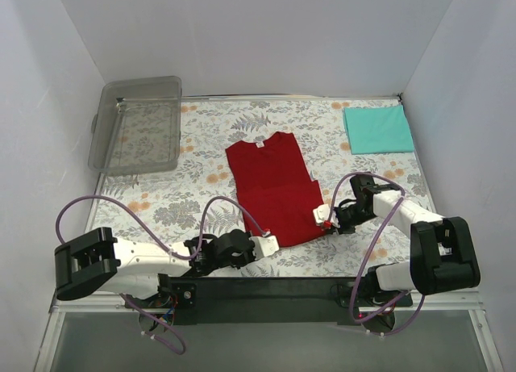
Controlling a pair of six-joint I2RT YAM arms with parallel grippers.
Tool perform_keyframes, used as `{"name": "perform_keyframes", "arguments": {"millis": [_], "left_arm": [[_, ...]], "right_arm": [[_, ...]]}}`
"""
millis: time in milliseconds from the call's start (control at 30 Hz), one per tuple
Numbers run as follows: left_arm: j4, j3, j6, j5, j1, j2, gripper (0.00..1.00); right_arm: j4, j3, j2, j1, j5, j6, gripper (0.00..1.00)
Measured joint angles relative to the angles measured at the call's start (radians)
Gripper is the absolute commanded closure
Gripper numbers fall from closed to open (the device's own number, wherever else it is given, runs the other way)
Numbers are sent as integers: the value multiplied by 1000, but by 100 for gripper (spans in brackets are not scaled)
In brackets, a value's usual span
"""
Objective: Fold and stack the t-shirts
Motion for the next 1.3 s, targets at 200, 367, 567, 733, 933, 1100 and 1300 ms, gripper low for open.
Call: {"name": "perform_keyframes", "arguments": {"millis": [200,367,567,733,933,1100,1300], "left_arm": [[-18,-9,4,-1,0,-50,100],[-26,-10,16,2,1,-137,100],[-42,3,72,38,93,-235,100],[-37,44,141,116,257,-238,100],[5,131,226,231,420,-144,100],[58,166,263,305,514,-84,100],[139,185,275,362,610,-37,100]], "right_arm": [[-75,16,-18,20,-10,11,99],[-172,128,-10,20,-39,29,99],[-242,314,61,22,-72,57,99],[-285,479,191,23,-104,55,99],[-359,672,338,23,-155,34,99],[-418,800,423,25,-210,14,99],[-453,906,493,26,-269,23,99]]}}
